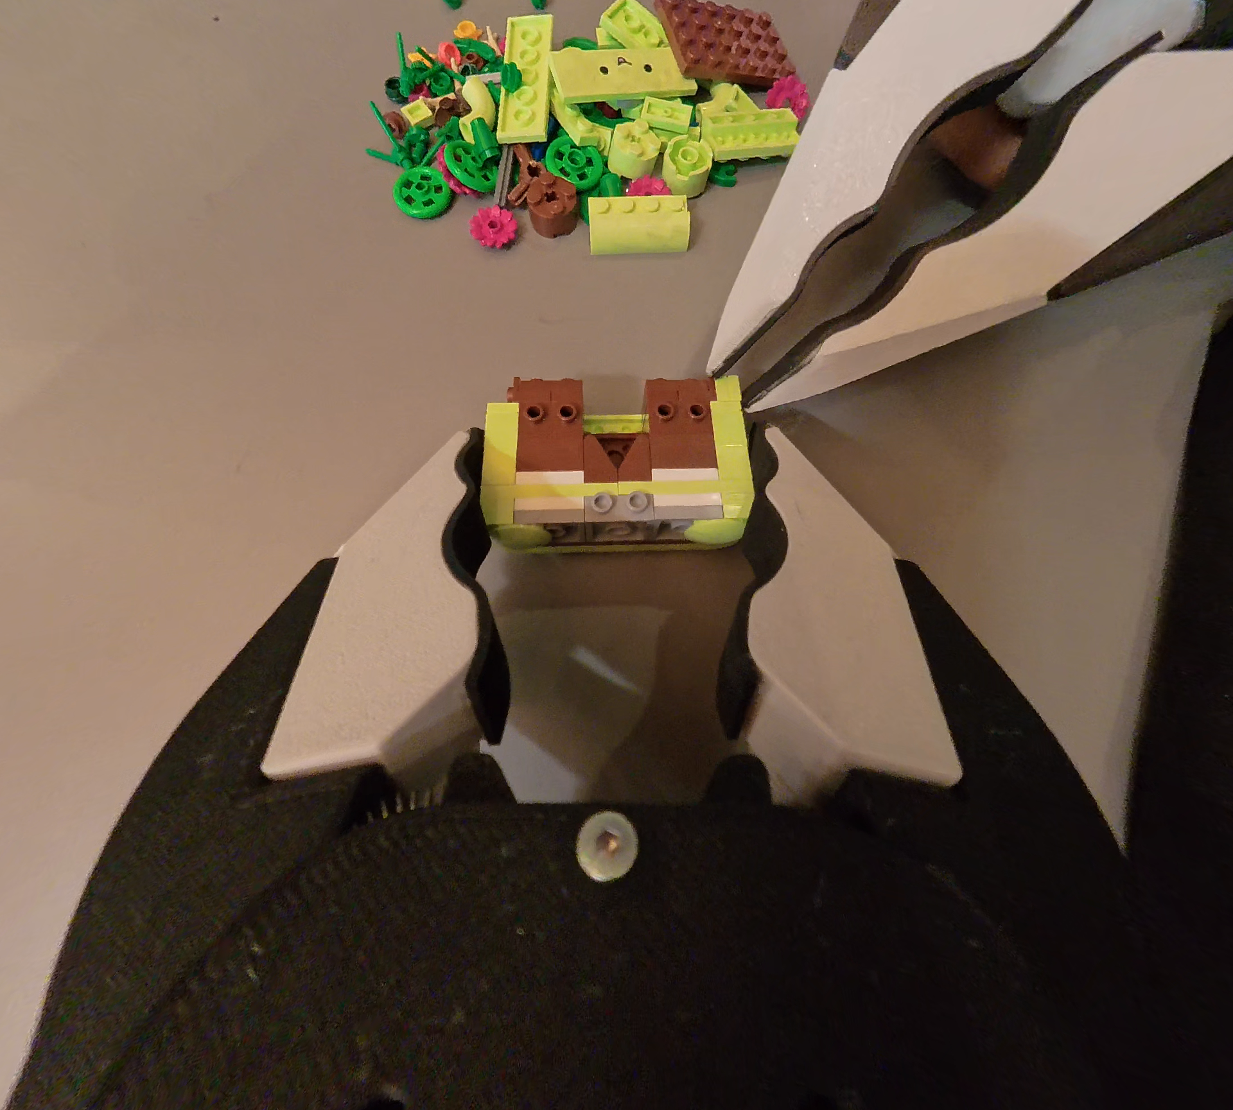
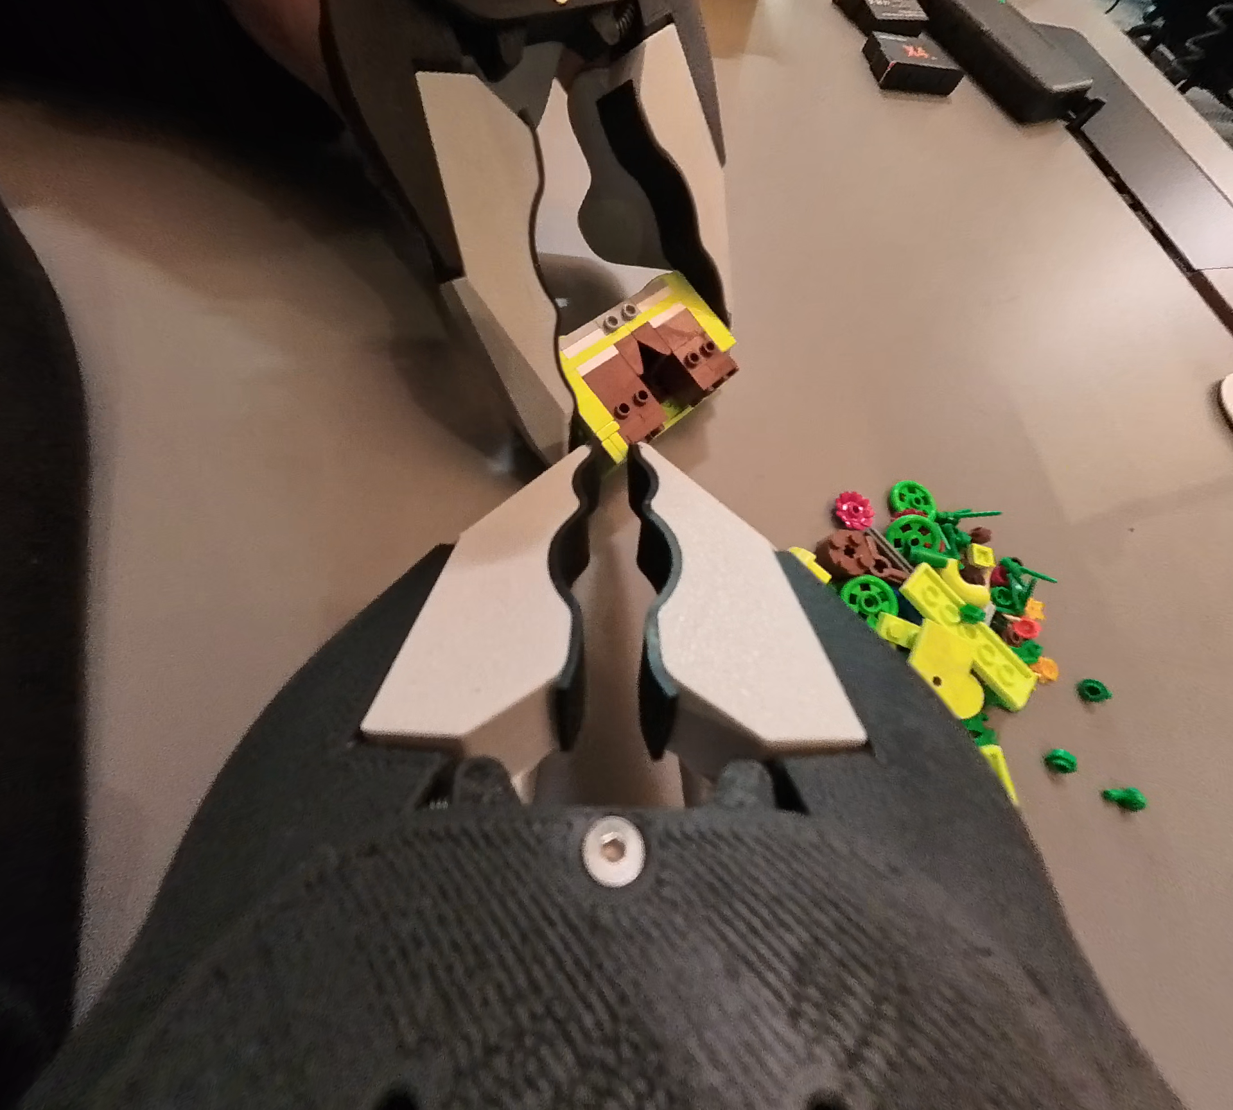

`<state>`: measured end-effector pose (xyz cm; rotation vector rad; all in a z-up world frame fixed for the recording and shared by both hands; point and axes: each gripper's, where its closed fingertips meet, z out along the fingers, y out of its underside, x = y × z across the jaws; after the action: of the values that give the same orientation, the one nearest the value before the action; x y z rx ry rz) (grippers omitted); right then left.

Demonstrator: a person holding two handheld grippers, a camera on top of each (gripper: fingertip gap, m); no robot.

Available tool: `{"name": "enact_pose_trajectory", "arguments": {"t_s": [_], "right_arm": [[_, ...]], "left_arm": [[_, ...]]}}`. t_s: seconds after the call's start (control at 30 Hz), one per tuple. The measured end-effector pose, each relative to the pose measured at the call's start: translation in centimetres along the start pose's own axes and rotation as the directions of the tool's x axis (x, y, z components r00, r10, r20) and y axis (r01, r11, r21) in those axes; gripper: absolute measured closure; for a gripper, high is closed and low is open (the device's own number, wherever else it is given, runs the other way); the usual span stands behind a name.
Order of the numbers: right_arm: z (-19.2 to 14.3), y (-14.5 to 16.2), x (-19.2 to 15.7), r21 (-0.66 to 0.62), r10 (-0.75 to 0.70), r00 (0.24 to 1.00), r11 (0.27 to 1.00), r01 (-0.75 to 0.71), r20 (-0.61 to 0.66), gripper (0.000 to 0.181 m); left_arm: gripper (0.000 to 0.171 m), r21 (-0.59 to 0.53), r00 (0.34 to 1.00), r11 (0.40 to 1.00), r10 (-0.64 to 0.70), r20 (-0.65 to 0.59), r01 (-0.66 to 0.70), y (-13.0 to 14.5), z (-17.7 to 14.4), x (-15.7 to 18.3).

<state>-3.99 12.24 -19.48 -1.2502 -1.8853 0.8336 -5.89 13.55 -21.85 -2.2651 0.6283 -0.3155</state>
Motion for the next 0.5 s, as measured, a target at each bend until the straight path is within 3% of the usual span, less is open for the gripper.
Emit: {"name": "enact_pose_trajectory", "arguments": {"t_s": [0.5], "right_arm": [[-0.62, 0.4, -0.86, -0.002, 0.044, 0.994, 0.999, -0.044, 0.101, 0.178]], "left_arm": [[0.093, -0.001, 1.0, 1.0, 0.008, -0.013, -0.008, 0.1, -0.04, 0.02]]}}
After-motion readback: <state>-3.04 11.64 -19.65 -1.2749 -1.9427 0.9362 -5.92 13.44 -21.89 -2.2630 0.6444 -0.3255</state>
